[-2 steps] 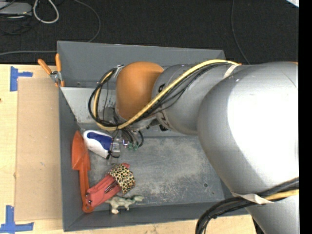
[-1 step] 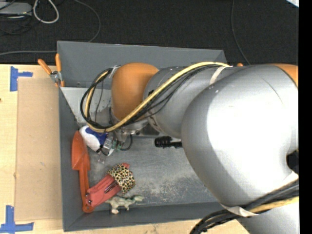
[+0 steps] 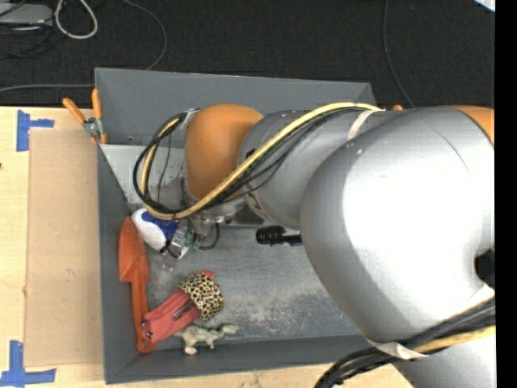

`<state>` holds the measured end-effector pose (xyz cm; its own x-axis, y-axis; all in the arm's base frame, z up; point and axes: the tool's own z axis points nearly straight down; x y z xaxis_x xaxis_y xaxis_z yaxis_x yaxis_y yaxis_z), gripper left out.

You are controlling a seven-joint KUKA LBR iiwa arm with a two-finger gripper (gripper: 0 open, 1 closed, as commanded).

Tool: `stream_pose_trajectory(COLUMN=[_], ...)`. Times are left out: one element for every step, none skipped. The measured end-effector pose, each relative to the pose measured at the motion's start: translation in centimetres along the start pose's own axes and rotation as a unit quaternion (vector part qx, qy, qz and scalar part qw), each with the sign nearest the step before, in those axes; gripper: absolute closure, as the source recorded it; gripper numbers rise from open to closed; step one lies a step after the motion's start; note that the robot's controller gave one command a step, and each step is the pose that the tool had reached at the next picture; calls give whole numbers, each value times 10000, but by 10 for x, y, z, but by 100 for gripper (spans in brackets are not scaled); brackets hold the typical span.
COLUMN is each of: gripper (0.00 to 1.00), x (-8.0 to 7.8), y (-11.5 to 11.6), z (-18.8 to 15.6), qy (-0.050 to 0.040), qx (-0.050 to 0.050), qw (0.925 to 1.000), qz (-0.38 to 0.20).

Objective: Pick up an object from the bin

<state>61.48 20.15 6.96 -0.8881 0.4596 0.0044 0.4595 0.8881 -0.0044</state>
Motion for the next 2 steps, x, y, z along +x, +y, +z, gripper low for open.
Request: stream_pose_trajectory(gripper=[100,100], x=[2,0], y=[-3,-1], z=[-23,-59], qy=[42,8], qx=[35,-4], qw=[10000,10000], qz=[6,2])
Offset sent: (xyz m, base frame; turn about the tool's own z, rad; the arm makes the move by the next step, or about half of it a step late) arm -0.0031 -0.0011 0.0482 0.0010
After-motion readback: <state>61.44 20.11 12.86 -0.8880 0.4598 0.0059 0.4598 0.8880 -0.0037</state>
